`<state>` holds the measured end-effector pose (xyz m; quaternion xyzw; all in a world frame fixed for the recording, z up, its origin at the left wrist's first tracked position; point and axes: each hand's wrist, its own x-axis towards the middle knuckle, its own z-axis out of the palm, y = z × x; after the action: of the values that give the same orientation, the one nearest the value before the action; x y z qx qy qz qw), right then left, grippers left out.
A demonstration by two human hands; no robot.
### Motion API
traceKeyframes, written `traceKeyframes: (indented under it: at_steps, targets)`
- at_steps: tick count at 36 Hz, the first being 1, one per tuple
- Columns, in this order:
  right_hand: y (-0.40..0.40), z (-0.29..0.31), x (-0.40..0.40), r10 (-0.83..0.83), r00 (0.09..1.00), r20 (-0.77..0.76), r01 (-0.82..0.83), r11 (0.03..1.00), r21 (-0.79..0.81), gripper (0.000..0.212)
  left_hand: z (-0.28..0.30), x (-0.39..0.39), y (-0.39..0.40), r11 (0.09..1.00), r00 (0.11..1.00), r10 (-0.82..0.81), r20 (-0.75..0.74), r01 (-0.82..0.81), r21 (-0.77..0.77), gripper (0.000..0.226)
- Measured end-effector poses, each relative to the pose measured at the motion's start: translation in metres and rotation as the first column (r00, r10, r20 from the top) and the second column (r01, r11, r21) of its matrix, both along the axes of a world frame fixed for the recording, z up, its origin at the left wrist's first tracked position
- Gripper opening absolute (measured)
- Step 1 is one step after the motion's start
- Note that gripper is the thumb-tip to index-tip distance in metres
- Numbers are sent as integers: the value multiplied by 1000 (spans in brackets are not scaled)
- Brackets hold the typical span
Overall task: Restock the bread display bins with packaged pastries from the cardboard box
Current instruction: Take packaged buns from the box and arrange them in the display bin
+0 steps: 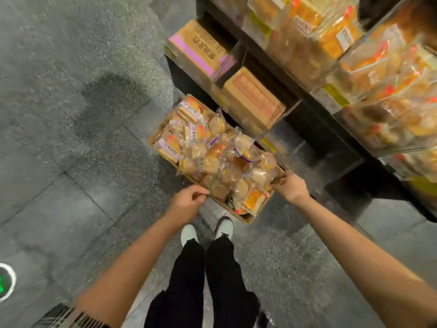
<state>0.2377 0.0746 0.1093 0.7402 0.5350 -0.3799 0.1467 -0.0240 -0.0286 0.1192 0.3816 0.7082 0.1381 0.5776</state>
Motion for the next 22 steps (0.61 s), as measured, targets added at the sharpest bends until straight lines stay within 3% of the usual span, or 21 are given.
traceKeyframes:
  at_steps: [6, 17, 22]
  targets:
    - [24, -66, 15, -34, 999, 23, 35, 999, -24, 39, -67, 15, 26, 992, 999, -43, 26, 46, -117, 17]
    - [53, -200, 20, -182, 982, -40, 186, 976, 112, 80, -176, 52, 62, 988, 994, -97, 53, 102, -116, 12]
    - [57, -239, 21, -205, 979, -14, 203, 953, 227, 71, -207, 61, 65, 988, 995, -90, 40, 94, -123, 16]
